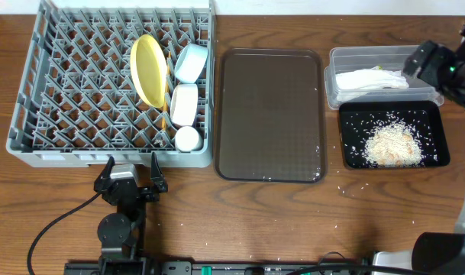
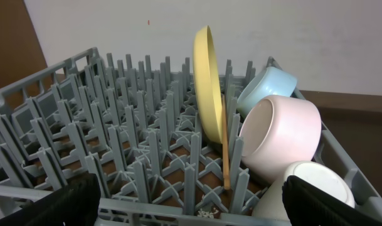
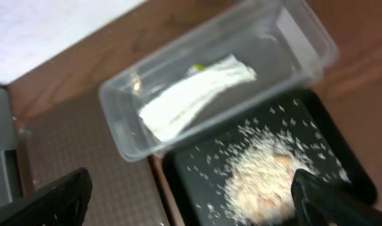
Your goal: Sort waste into correct bins and load items into the dishwasher
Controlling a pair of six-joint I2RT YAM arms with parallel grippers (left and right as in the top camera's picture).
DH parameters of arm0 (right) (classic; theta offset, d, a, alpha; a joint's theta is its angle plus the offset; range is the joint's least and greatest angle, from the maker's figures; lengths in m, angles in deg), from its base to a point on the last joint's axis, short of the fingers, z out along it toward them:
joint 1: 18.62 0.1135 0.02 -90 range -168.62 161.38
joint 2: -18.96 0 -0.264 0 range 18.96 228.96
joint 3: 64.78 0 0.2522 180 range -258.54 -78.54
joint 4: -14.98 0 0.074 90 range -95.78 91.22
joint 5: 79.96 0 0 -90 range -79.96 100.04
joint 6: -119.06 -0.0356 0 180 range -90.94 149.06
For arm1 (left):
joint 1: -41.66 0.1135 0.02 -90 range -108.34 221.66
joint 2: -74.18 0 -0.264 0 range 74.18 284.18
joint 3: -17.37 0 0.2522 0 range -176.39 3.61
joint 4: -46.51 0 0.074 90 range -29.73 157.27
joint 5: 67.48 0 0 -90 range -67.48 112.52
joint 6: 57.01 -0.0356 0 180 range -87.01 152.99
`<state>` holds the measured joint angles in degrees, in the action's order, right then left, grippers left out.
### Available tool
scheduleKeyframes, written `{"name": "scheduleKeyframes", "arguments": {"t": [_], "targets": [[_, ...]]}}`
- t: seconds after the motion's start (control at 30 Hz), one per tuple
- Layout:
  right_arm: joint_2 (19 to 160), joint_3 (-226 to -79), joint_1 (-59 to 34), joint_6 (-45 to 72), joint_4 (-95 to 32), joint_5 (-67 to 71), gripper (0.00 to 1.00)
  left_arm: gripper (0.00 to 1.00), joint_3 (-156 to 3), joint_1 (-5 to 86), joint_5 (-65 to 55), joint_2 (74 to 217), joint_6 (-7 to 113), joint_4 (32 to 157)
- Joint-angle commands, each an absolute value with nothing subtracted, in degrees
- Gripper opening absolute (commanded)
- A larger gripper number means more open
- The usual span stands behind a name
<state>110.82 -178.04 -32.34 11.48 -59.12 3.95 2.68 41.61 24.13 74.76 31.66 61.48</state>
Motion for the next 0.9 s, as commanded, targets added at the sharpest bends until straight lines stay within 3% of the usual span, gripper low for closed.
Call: {"name": "scheduleKeyframes", "arguments": {"t": [0.0,0.1,0.23,0.43,0.73,0.87], "targets": [[108.48,-178.15,-27.35,11.09,-58.97,4.69,0.99,0.94,3.38,41.81,24.63,74.48,31.31,64.32],[106.2,-178.11,-21.25,11.13,-57.33,6.64,0.99,0.94,3.38,41.81,24.63,74.48,31.31,64.32],[102.4,-176.69,-14.87,11.54,-55.36,22.2,0.99,0.94,3.38,41.81,24.63,74.48,31.31,64.32],[91.91,-163.22,-10.3,11.85,-44.65,36.19,0.99,0.94,3.38,41.81,24.63,74.48,31.31,64.32],[67.58,-122.77,-13.67,18.17,-8.19,20.67,0.99,0.94,3.38,41.81,24.63,74.48,31.31,64.32],[57.81,-108.14,-14.19,18.87,1.16,18.7,0.99,0.94,3.38,41.81,24.63,74.48,31.31,64.32]]}}
